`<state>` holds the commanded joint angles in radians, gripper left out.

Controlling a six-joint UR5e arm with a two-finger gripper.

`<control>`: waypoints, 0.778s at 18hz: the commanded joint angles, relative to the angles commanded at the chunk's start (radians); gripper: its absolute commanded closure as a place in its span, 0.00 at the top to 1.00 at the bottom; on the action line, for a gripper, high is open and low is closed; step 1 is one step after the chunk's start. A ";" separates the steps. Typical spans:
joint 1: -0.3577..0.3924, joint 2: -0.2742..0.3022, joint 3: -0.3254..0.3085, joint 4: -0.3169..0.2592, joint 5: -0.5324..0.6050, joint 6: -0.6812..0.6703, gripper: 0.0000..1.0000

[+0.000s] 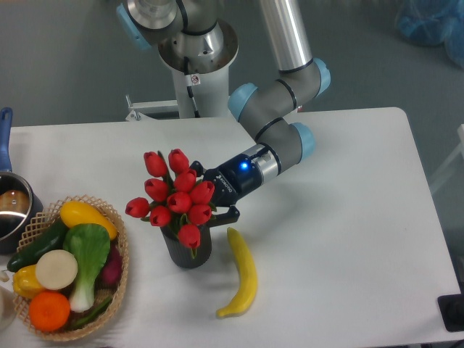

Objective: Insert the flowers into the vase
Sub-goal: 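Push the tulips deeper into the vase and straighten them upright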

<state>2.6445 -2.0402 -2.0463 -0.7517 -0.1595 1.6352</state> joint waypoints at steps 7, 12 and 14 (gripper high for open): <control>0.000 0.002 0.003 0.000 0.000 0.002 0.78; 0.000 0.006 -0.002 -0.002 0.003 0.000 0.92; -0.001 0.009 -0.003 -0.002 0.011 0.000 0.96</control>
<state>2.6431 -2.0310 -2.0494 -0.7532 -0.1488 1.6352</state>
